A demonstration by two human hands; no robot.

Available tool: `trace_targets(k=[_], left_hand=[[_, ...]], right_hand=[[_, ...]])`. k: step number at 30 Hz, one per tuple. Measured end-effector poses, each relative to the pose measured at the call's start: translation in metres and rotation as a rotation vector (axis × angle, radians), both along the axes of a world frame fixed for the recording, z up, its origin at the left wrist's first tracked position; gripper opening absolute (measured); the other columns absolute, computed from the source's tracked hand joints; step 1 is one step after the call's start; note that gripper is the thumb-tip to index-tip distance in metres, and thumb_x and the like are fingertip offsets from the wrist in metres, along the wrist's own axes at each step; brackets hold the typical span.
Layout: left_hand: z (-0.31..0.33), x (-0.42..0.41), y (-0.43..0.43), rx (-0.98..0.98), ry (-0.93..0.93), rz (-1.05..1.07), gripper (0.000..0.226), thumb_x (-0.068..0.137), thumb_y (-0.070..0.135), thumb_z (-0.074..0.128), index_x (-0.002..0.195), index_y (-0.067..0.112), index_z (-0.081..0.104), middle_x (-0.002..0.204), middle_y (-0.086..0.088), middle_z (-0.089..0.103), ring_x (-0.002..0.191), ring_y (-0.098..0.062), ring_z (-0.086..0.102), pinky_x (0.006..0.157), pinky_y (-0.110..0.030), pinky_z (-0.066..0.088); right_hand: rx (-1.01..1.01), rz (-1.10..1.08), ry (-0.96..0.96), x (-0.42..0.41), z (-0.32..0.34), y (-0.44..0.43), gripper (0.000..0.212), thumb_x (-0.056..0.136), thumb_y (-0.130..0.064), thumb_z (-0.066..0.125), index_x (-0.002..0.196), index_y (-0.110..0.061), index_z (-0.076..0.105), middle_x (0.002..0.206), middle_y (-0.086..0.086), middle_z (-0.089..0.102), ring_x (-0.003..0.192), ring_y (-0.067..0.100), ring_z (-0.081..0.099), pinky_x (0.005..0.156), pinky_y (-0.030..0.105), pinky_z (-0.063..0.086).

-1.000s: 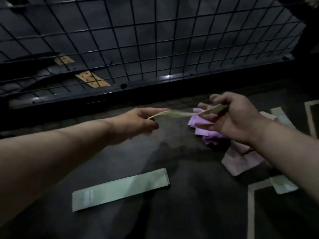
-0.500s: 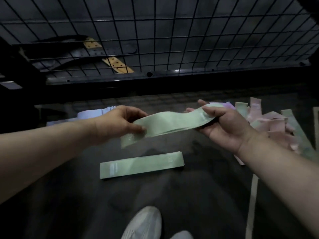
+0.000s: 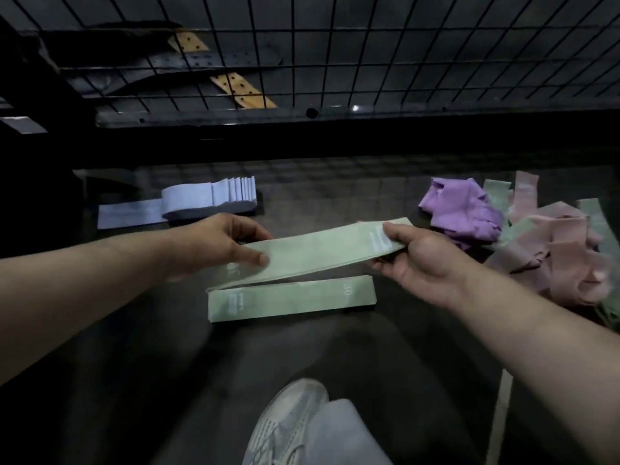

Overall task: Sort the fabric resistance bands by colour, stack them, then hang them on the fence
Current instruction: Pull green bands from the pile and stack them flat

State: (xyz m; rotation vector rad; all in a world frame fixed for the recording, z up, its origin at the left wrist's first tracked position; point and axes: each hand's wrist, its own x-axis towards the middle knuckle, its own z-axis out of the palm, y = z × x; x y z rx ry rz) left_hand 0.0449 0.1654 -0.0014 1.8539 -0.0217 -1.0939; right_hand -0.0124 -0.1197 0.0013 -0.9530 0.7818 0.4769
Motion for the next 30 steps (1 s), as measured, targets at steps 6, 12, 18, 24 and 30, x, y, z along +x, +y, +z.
trace_targets(k=[6, 12, 18, 24, 30], left_hand=[[-0.019, -0.011, 0.019, 0.161, 0.127, -0.021, 0.014, 0.085, 0.024, 0.075, 0.092, 0.013, 0.072, 0.083, -0.002, 0.071, 0.072, -0.014, 0.062, 0.069, -0.028, 0.049], [-0.025, -0.017, 0.024, 0.206, 0.078, 0.055, 0.011, 0.083, 0.017, 0.077, 0.093, 0.015, 0.073, 0.084, -0.001, 0.075, 0.074, -0.014, 0.067, 0.068, -0.027, 0.052], [-0.031, -0.021, 0.028, 0.229, 0.096, 0.110, 0.010, 0.079, 0.013, 0.080, 0.086, 0.016, 0.074, 0.087, -0.007, 0.074, 0.076, -0.022, 0.068, 0.071, -0.033, 0.054], [-0.004, -0.027, 0.000, -0.205, 0.360, 0.190, 0.015, 0.078, 0.011, 0.070, 0.093, 0.012, 0.066, 0.082, -0.010, 0.067, 0.066, -0.019, 0.064, 0.057, -0.026, 0.053], [-0.002, -0.036, -0.058, -0.272, 0.260, 0.261, 0.017, 0.094, 0.009, 0.062, 0.110, 0.005, 0.058, 0.082, -0.008, 0.063, 0.069, -0.016, 0.060, 0.066, -0.031, 0.054]], right_hand=[[-0.293, 0.116, 0.029, -0.013, -0.025, 0.003, 0.006, 0.096, -0.013, 0.062, 0.094, -0.010, 0.066, 0.091, 0.008, 0.070, 0.079, 0.022, 0.070, 0.066, 0.034, 0.061], [-0.502, 0.183, 0.018, -0.021, -0.038, 0.007, 0.006, 0.092, -0.011, 0.068, 0.097, -0.009, 0.067, 0.097, 0.008, 0.066, 0.081, 0.017, 0.065, 0.056, 0.024, 0.059], [-0.679, 0.233, -0.011, -0.025, -0.042, 0.005, 0.008, 0.092, -0.015, 0.068, 0.100, -0.013, 0.066, 0.083, -0.003, 0.065, 0.068, 0.007, 0.059, 0.044, 0.014, 0.047], [-0.287, -0.123, 0.003, -0.009, -0.029, 0.011, 0.006, 0.096, -0.009, 0.059, 0.102, -0.011, 0.059, 0.105, 0.013, 0.068, 0.081, 0.016, 0.066, 0.064, 0.023, 0.055], [-0.008, 0.270, 0.328, -0.021, -0.003, 0.044, 0.056, 0.087, -0.054, 0.056, 0.118, -0.007, 0.061, 0.123, 0.020, 0.064, 0.105, 0.033, 0.063, 0.077, 0.036, 0.046]])
